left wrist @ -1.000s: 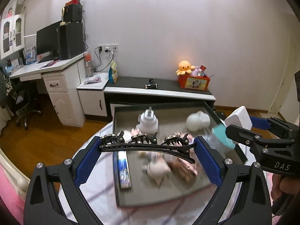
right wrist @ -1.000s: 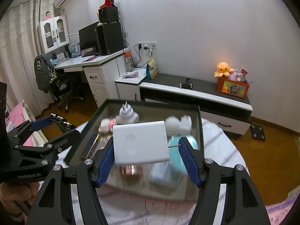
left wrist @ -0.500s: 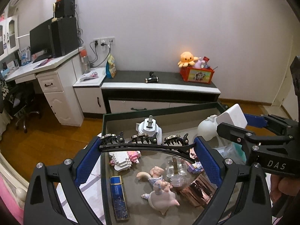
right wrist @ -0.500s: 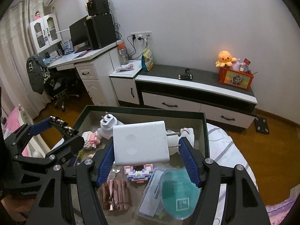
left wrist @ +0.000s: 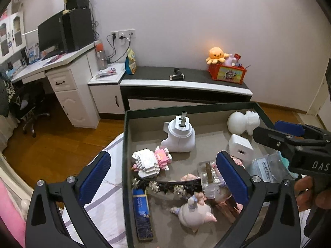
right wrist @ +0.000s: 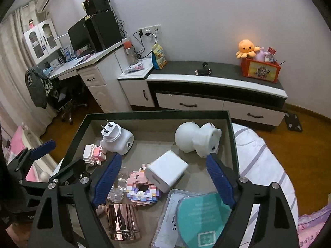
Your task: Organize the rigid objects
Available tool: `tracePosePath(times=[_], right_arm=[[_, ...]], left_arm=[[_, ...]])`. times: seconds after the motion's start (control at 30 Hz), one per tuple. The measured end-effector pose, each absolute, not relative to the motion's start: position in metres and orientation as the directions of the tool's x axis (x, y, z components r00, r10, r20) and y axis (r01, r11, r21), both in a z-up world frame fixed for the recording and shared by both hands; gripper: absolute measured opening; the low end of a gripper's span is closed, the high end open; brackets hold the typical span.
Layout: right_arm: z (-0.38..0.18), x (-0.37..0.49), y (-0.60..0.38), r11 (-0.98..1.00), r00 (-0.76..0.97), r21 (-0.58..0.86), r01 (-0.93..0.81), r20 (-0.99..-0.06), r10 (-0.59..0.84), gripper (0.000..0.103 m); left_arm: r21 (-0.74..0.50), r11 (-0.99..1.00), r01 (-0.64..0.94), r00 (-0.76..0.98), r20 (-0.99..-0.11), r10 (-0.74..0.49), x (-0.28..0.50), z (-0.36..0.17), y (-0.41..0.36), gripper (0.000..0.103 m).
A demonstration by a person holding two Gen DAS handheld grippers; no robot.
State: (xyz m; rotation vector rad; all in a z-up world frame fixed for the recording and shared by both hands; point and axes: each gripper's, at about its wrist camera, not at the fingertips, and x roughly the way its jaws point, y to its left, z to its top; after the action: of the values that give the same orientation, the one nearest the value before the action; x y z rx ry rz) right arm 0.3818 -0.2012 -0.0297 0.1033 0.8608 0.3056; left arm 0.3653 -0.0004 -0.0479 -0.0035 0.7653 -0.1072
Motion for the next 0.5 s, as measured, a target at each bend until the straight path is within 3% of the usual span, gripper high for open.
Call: tracePosePath(times=[0.5], right_arm=[[0.019,0.285,-0.195,0.957,0.726,0.21,-0.202,-0.623,0.29,0.087]], left_arm=[[-0.08,0.996,0.046,0.793,-0.604,-0.085,0.265,-0.003,0.027,0.103]])
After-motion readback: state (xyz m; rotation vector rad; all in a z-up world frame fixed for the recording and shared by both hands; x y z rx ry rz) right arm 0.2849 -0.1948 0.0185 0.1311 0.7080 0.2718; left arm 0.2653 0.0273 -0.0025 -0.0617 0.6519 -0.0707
